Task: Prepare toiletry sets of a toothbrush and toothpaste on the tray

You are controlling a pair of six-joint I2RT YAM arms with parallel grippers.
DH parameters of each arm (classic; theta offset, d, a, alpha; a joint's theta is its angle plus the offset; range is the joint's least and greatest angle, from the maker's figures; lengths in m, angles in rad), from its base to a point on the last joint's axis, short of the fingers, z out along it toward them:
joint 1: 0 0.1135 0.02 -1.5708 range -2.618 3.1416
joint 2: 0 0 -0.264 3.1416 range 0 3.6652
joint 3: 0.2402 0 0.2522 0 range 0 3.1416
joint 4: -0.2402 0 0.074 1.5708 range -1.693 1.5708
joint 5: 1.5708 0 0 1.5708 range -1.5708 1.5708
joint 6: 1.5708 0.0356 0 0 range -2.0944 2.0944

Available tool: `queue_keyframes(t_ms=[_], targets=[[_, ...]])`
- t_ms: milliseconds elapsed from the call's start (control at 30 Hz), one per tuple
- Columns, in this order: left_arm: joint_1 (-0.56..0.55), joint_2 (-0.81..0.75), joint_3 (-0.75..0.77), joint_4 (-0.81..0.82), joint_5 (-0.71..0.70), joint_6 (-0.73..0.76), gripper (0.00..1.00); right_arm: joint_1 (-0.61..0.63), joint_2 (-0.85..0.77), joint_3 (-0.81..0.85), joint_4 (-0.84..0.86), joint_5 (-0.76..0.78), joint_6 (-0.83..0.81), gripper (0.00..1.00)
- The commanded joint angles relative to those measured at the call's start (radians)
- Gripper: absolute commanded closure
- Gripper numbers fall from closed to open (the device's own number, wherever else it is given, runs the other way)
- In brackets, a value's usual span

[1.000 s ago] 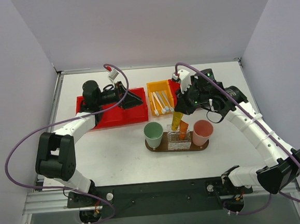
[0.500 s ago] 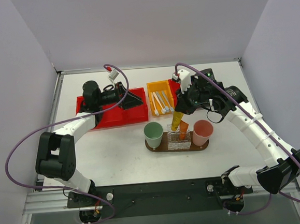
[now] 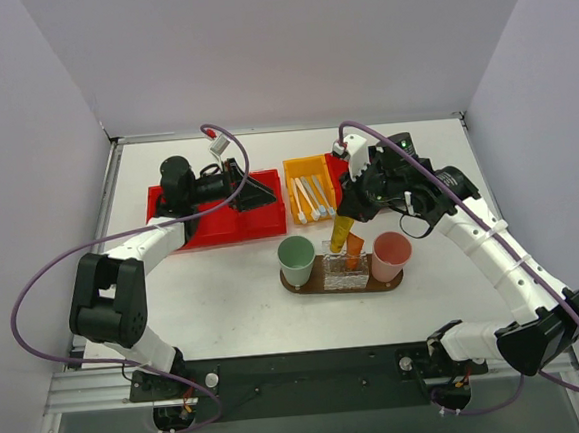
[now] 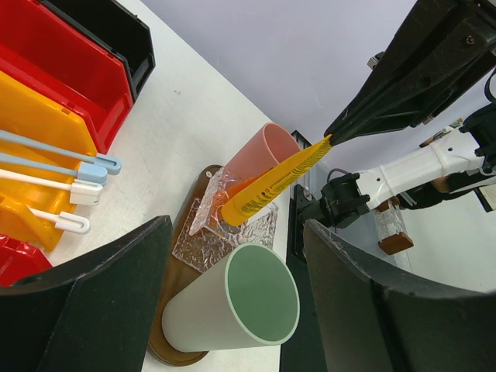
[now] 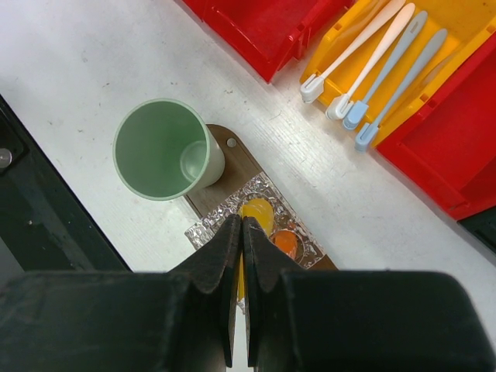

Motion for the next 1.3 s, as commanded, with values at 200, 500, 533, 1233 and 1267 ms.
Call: queue_keyframes(t_ms=[200, 500, 533, 1233, 1267], targets=[[0.007, 0.008, 0.005, 0.057, 0.017, 0.004, 0.21, 0.006, -0.042, 0.022, 0.003, -0.044, 0.010, 1.00], [0.007, 0.010, 0.002, 0.059, 0.017, 0.002, 0.21, 0.007, -0.037, 0.009, 0.003, -0.045, 0.007, 1.00], [0.007, 0.011, 0.002, 0.059, 0.017, 0.002, 0.21, 0.007, -0.037, 0.007, 0.003, -0.045, 0.007, 1.00], [0.007, 0.016, 0.000, 0.065, 0.017, 0.001, 0.21, 0.009, -0.042, -0.027, 0.003, -0.051, 0.002, 1.00], [0.007, 0.016, 0.000, 0.065, 0.015, 0.001, 0.21, 0.009, -0.043, -0.028, 0.004, -0.051, 0.001, 1.00]])
